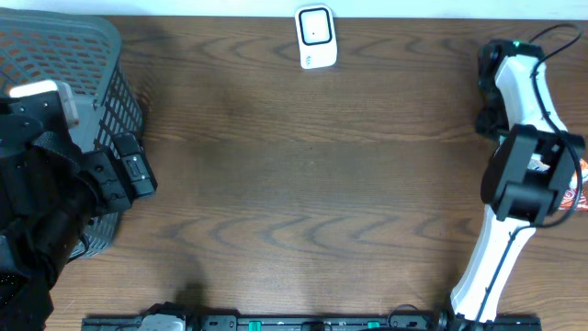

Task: Scan the item barcode
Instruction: 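Carry the wipes pack with the right gripper to the table's right edge, then open the right gripper to release the wipes pack beside the jar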

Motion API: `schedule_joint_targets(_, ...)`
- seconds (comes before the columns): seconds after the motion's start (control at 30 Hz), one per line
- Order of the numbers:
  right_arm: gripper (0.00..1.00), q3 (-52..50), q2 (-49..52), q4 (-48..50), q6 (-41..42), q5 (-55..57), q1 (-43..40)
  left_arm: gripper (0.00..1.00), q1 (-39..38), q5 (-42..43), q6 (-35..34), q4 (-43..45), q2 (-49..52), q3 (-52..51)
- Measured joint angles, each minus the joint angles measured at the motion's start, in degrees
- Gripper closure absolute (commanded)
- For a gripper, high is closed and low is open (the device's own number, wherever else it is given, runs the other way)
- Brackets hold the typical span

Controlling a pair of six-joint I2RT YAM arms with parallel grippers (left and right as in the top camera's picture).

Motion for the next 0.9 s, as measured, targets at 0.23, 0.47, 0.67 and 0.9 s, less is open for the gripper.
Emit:
schedule_joint_targets(0.23,0.01,1.1,-20.3,0.4,-3.1,-8.6,6.0,0.02,0.0,0.0,0.0,0.0,0.0,0.0)
schedule_joint_targets(0.47,0.01,2.4,-38.2,-4.0,-3.3,-12.9,13.0,0.02,0.0,0.0,0.0,0.0,0.0,0.0)
schedule_joint_targets(0.67,0.01,2.4,-46.6,-8.0,-3.3,-15.7,15.9,0.02,0.0,0.0,0.0,0.0,0.0,0.0)
schedule_joint_targets(0.9,0.01,2.4,-54.9,-12.6,-3.3,-18.8,16.1,0.02,0.0,0.0,0.0,0.0,0.0,0.0)
